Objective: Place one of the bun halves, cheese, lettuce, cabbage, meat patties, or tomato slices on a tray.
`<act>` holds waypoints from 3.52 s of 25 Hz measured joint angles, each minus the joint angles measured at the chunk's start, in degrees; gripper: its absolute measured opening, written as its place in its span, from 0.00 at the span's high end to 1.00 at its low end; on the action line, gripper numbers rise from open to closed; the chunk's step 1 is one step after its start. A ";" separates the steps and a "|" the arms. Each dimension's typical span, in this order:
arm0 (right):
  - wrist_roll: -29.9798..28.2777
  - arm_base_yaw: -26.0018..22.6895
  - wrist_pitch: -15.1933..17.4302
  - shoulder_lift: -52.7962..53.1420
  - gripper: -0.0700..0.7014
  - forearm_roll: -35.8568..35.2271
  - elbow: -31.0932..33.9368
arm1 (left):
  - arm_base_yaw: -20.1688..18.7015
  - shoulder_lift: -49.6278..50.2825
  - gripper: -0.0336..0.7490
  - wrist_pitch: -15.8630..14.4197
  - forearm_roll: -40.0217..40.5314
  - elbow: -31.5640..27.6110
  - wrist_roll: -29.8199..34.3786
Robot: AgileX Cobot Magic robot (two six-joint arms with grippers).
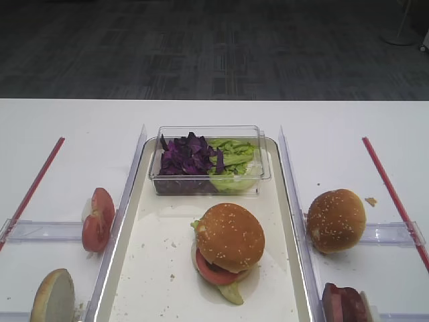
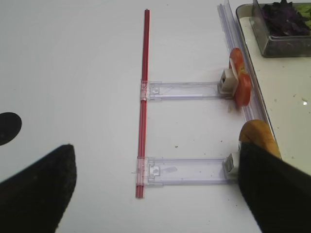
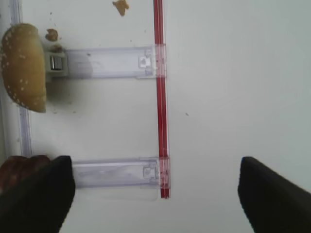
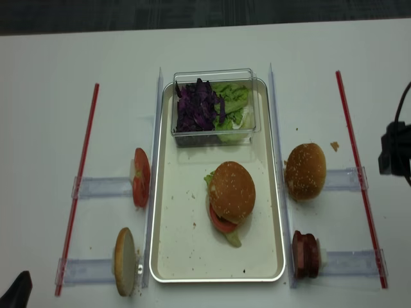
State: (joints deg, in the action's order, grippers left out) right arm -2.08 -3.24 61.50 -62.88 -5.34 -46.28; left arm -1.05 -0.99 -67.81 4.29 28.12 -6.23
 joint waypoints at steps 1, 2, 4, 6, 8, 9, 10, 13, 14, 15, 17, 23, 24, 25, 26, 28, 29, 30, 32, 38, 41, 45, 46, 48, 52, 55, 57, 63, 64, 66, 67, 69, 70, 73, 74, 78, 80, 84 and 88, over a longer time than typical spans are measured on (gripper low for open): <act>-0.04 0.00 -0.12 2.05 0.01 0.00 1.73 | 0.00 0.00 0.17 0.00 0.00 0.00 0.00; -0.04 0.00 -0.28 3.71 0.01 0.00 3.17 | 0.00 0.00 0.17 0.00 0.00 0.00 0.00; -0.04 0.00 -0.41 7.44 0.01 0.00 6.51 | 0.00 0.00 0.17 0.00 0.00 0.00 0.00; -0.13 0.00 -0.53 10.75 0.01 0.00 9.49 | 0.00 0.00 0.17 0.00 0.00 0.00 0.00; -0.13 0.00 -0.65 14.48 0.01 0.00 12.32 | 0.00 0.00 0.17 0.00 0.00 0.00 0.00; -0.17 0.00 -0.67 16.44 0.01 0.00 13.38 | 0.00 0.00 0.17 0.00 0.00 0.00 0.00; -0.30 0.00 -0.67 18.07 0.01 0.00 14.58 | 0.00 0.00 0.17 0.00 0.00 0.00 0.00; -0.72 0.00 -0.67 23.36 0.01 0.35 17.03 | 0.00 0.00 0.17 0.00 0.00 0.00 0.00; -0.75 0.00 -0.56 24.99 0.01 0.57 17.47 | 0.00 0.00 0.17 0.00 0.00 0.00 0.00; -0.75 0.00 -0.45 26.47 0.01 0.57 17.60 | 0.00 0.00 0.17 0.00 0.00 0.00 0.00; -0.75 0.00 0.04 28.69 0.01 0.67 17.96 | 0.00 0.00 0.17 0.00 0.00 0.00 0.00; -0.42 0.00 1.03 34.85 0.01 0.67 18.18 | 0.00 0.00 0.17 0.00 0.00 0.00 0.00; -0.42 0.00 1.03 36.00 0.01 0.67 18.18 | 0.00 0.00 0.17 0.00 0.00 0.00 0.00; -0.42 0.00 1.16 37.50 0.01 0.40 18.18 | 0.00 0.00 0.17 0.00 0.00 0.00 0.00; -0.54 0.00 1.16 39.13 0.01 0.29 18.18 | 0.00 0.00 0.17 0.00 0.00 0.00 0.00; -0.64 -0.09 1.41 42.17 0.01 0.29 18.18 | 0.00 0.00 0.17 0.00 0.00 0.00 0.00; -0.64 -0.09 1.52 43.74 0.01 0.29 18.18 | 0.00 0.00 0.17 0.00 0.00 0.00 0.00; -0.64 -0.23 1.52 45.23 0.01 0.29 18.18 | 0.00 0.00 0.17 0.00 0.00 0.00 0.00; -0.64 -0.23 1.65 47.68 0.01 0.19 18.18 | 0.00 0.00 0.17 0.00 0.00 0.00 0.00; -0.76 -0.23 1.99 55.37 0.01 0.19 18.18 | 0.00 0.00 0.17 0.00 0.00 0.00 0.00; -0.99 -0.23 2.13 59.35 0.01 0.19 18.18 | 0.00 0.00 0.17 0.00 0.00 0.00 0.00; -1.54 -0.23 2.42 63.09 0.01 0.07 18.18 | 0.00 0.00 0.17 0.00 0.00 0.00 0.00; -1.67 -0.23 2.41 63.59 0.01 -0.01 18.18 | 0.00 0.00 0.17 0.00 0.00 0.00 0.00; -1.90 -0.23 2.45 63.71 0.01 -0.01 18.18 | 0.00 0.00 0.17 0.00 0.00 0.00 0.00; -2.57 -0.23 2.54 63.82 0.01 -0.47 18.18 | 0.00 0.00 0.17 0.00 0.00 0.00 0.00; -2.30 -0.23 2.54 63.82 0.01 -0.55 18.32 | 0.00 0.00 0.17 0.00 0.00 0.00 0.00; -2.23 -0.23 2.68 63.82 0.01 -0.55 18.56 | 0.00 0.00 0.17 0.00 0.00 0.00 0.00; -2.11 -0.23 2.73 63.82 0.01 -0.55 18.77 | 0.00 0.00 0.17 0.00 0.00 0.00 0.00; -2.11 -0.23 2.73 63.82 0.01 -0.55 18.77 | 0.00 0.00 0.17 0.00 0.00 0.00 0.00; -1.95 -0.23 2.73 63.82 0.01 -0.55 18.77 | 0.00 0.00 0.17 0.00 0.00 0.00 0.00; -1.85 -0.23 2.73 63.82 0.01 -0.55 18.77 | 0.00 0.00 0.17 0.00 0.00 0.00 0.00; -1.85 -0.23 2.81 63.82 0.01 -0.55 18.77 | 0.00 0.00 0.17 0.00 0.00 0.00 0.00; -1.74 -0.23 2.81 63.82 0.01 -0.55 18.77 | 0.00 0.00 0.17 0.00 0.00 0.00 0.00; -1.74 -0.23 2.81 63.82 0.01 -0.55 18.77 | 0.00 0.00 0.17 0.00 0.00 0.00 0.00; -1.74 -0.23 2.81 63.82 0.01 -0.55 18.77 | 0.00 0.00 0.17 0.00 0.00 0.00 0.00; -1.38 -0.23 3.10 63.82 0.01 -0.55 18.77 | 0.00 0.00 0.17 0.00 0.00 0.00 0.00; -1.14 -0.23 3.10 63.82 0.01 -0.44 18.77 | 0.00 0.00 0.17 0.00 0.00 0.00 0.00; -0.93 -0.23 3.10 63.82 0.01 -0.44 18.77 | 0.00 0.00 0.17 0.00 0.00 0.00 0.00; -0.84 -0.23 3.10 63.82 0.01 -0.44 18.77 | 0.00 0.00 0.17 0.00 0.00 0.00 0.00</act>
State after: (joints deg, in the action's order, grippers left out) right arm -2.93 -3.46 64.59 0.94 -5.79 -27.51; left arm -1.05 -0.99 -67.81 4.29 28.12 -6.23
